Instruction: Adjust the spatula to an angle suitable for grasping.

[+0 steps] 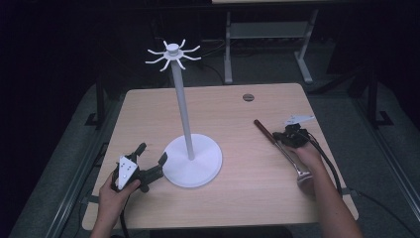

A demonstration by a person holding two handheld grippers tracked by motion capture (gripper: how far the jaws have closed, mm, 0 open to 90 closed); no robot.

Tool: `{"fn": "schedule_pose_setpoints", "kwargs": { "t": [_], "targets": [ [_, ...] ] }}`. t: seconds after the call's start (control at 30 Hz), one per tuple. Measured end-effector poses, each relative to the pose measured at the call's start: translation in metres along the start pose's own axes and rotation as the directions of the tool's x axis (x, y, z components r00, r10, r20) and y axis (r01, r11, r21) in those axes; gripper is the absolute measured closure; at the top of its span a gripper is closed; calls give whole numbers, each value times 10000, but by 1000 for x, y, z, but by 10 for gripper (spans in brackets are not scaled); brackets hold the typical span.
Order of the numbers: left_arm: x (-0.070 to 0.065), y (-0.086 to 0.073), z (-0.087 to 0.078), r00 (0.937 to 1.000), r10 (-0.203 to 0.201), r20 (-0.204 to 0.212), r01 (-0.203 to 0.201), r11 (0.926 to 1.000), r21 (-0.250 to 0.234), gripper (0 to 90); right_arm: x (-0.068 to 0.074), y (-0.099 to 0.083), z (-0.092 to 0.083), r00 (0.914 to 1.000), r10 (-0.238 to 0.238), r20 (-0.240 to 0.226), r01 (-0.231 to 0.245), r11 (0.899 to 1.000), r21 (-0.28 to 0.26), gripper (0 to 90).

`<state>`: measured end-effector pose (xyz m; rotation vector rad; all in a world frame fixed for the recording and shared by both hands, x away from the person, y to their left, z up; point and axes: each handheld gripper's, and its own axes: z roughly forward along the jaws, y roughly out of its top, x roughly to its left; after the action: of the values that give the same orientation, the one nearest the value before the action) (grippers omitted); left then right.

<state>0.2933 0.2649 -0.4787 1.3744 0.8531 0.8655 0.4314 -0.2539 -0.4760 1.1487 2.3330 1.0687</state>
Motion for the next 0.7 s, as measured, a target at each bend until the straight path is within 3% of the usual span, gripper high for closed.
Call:
{"fn": "schedule_pose_setpoints", "kwargs": {
  "t": [0.43,0.7],
  "targets": [
    [0,0,0,10000,86,9,-86,10000,48,125,19,8,7,9962,-586,-641,591,9982,64,900],
    [0,0,0,10000,87,14,-87,10000,48,126,30,11,11,9893,-990,-1074,1009,9948,121,900]
  ]
}}
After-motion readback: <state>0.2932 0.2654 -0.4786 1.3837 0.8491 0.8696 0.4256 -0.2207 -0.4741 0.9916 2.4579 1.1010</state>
